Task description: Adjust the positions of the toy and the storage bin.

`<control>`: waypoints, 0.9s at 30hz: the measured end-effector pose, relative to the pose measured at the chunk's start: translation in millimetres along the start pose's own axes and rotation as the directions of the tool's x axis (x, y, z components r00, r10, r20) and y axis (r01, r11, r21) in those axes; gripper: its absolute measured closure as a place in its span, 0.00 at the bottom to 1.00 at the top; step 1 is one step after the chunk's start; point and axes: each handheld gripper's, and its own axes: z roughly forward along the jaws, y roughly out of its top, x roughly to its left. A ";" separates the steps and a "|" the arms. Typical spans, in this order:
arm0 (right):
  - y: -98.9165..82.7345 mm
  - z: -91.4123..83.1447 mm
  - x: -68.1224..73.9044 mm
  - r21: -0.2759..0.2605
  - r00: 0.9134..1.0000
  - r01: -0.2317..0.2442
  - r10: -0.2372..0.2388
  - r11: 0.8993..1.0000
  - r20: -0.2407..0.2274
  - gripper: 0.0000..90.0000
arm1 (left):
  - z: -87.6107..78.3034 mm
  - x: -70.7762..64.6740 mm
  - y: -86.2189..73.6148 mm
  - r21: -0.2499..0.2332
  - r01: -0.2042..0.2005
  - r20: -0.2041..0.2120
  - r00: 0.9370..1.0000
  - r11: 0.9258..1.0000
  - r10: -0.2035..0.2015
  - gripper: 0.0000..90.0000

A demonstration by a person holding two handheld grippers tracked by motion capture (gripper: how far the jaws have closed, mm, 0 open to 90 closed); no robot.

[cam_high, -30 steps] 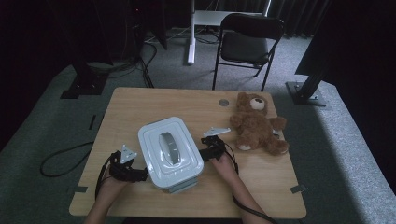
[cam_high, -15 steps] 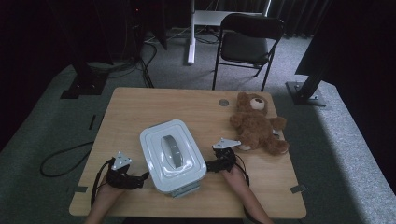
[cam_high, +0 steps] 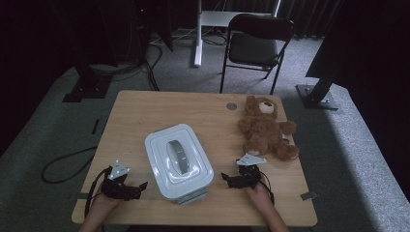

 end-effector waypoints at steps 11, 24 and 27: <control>-33.7 -45.8 -30.1 -0.019 0.981 -0.110 0.112 0.994 0.157 0.13 | -36.9 -9.1 15.6 -0.028 -0.010 -0.036 0.999 1.000 0.009 0.02; -57.5 -68.6 -51.1 -0.042 0.943 -0.185 0.189 0.982 0.273 0.13 | -57.1 -39.7 54.0 -0.121 -0.055 0.042 0.997 0.991 0.061 0.02; -57.7 -68.6 -52.7 -0.036 0.942 -0.192 0.194 0.981 0.274 0.13 | -57.0 -44.8 59.6 -0.134 -0.061 0.063 0.996 0.989 0.070 0.02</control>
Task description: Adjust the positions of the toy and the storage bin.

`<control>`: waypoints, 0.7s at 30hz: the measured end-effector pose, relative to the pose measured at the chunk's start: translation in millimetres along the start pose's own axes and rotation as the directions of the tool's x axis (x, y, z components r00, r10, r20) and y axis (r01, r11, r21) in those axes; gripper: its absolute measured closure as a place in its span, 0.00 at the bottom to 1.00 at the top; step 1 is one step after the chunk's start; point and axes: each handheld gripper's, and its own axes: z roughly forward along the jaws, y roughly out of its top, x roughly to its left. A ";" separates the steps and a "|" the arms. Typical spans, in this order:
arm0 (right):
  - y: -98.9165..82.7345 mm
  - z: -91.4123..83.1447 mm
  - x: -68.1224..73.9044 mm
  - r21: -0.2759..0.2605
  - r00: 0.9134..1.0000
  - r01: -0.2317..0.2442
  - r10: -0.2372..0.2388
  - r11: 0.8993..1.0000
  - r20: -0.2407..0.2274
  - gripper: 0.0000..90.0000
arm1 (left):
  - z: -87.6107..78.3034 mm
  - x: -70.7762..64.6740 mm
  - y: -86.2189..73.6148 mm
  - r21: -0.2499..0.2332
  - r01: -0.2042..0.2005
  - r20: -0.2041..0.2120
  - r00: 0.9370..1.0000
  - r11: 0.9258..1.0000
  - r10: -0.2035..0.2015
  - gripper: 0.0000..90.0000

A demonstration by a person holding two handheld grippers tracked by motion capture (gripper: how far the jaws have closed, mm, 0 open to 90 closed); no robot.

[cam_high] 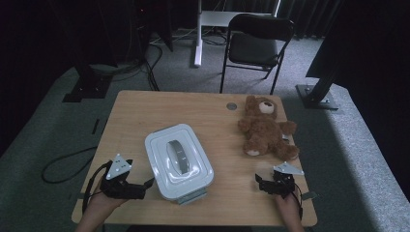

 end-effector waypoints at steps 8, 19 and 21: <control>-0.5 -0.4 -0.2 0.002 1.000 -0.002 0.002 1.000 0.010 0.13 | 14.7 -20.3 26.6 0.000 -0.019 0.064 0.998 1.000 0.019 0.02; -0.7 -0.6 -1.3 0.005 1.000 -0.015 0.015 1.000 0.003 0.13 | 39.0 -38.8 47.9 0.030 -0.054 0.120 0.992 0.998 0.050 0.02; -0.8 -0.7 -1.3 0.003 1.000 -0.017 0.017 1.000 0.003 0.13 | 41.2 -40.4 49.4 0.037 -0.058 0.124 0.991 0.998 0.053 0.02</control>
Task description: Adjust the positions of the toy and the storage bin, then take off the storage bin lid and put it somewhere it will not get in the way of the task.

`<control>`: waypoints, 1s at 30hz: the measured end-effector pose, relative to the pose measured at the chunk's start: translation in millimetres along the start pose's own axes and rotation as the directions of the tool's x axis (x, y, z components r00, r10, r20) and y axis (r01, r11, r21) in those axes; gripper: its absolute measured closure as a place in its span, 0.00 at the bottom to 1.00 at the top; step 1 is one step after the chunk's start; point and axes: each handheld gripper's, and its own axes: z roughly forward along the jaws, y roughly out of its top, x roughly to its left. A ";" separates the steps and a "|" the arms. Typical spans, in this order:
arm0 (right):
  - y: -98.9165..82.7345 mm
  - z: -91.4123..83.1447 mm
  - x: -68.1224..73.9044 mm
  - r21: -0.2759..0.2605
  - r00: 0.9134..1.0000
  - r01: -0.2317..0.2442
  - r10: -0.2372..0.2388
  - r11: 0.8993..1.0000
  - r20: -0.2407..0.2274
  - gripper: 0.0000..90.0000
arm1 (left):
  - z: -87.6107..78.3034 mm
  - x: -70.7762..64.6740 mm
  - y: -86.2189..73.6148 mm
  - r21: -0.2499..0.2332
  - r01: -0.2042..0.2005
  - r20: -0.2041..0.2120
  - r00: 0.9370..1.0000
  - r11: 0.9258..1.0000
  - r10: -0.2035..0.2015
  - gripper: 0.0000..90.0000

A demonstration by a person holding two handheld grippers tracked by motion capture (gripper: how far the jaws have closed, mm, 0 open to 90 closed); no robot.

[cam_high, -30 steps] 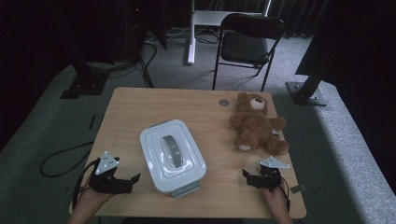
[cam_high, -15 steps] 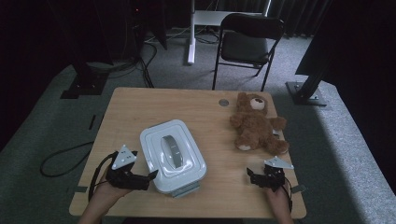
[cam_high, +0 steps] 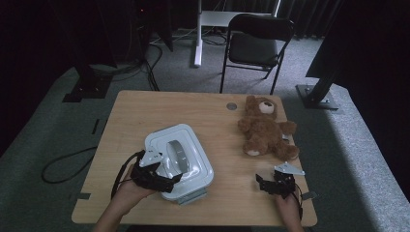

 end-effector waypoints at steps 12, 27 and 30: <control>-0.2 0.0 0.1 0.006 1.000 0.001 -0.001 1.000 -0.004 0.14 | 7.7 -3.2 5.3 0.010 0.009 0.009 1.000 1.000 -0.009 0.02; -0.5 -0.4 -0.1 0.003 1.000 -0.005 0.005 1.000 -0.005 0.14 | 26.1 -5.6 15.5 0.034 0.019 0.002 1.000 0.999 -0.019 0.02; -0.5 -0.3 0.5 0.006 1.000 -0.001 0.001 1.000 -0.004 0.14 | 28.9 -5.5 18.2 0.034 0.016 0.008 1.000 0.999 -0.017 0.02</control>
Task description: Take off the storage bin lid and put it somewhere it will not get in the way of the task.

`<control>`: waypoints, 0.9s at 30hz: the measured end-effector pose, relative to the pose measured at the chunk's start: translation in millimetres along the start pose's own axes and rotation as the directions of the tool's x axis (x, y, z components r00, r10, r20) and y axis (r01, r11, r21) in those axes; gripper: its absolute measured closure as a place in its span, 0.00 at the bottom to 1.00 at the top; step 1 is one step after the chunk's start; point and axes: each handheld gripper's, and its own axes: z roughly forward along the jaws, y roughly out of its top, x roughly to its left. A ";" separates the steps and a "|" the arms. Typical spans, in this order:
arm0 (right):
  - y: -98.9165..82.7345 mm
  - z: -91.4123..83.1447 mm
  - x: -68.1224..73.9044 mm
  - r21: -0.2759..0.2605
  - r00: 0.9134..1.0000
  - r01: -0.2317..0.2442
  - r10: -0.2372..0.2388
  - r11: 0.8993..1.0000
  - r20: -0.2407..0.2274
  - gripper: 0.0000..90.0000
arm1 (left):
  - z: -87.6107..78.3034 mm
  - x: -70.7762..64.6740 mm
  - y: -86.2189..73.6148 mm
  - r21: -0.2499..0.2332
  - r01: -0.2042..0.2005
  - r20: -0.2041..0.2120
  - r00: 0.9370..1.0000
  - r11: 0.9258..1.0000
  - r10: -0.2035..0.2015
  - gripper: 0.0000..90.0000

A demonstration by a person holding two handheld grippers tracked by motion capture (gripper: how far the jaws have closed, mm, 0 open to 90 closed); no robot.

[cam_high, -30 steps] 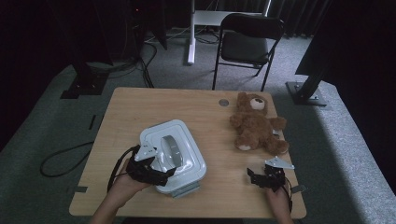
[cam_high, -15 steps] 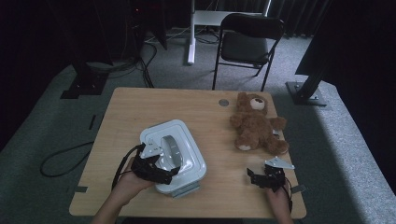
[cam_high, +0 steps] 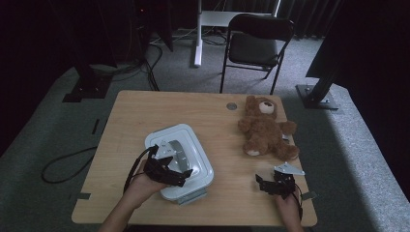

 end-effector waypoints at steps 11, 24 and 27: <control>-0.2 -0.3 0.2 -0.002 1.000 0.000 0.000 1.000 -0.003 0.14 | 10.6 4.0 5.5 0.009 0.025 -0.027 0.999 1.000 -0.024 0.18; -0.1 0.4 0.9 0.006 1.000 0.011 -0.011 1.000 -0.006 0.14 | 8.5 4.6 1.3 -0.045 0.029 0.033 0.999 0.999 -0.027 0.53; -0.1 0.5 1.1 0.008 1.000 0.011 -0.011 1.000 -0.007 0.14 | 8.7 5.4 0.9 -0.044 0.042 0.050 0.998 0.998 -0.040 0.55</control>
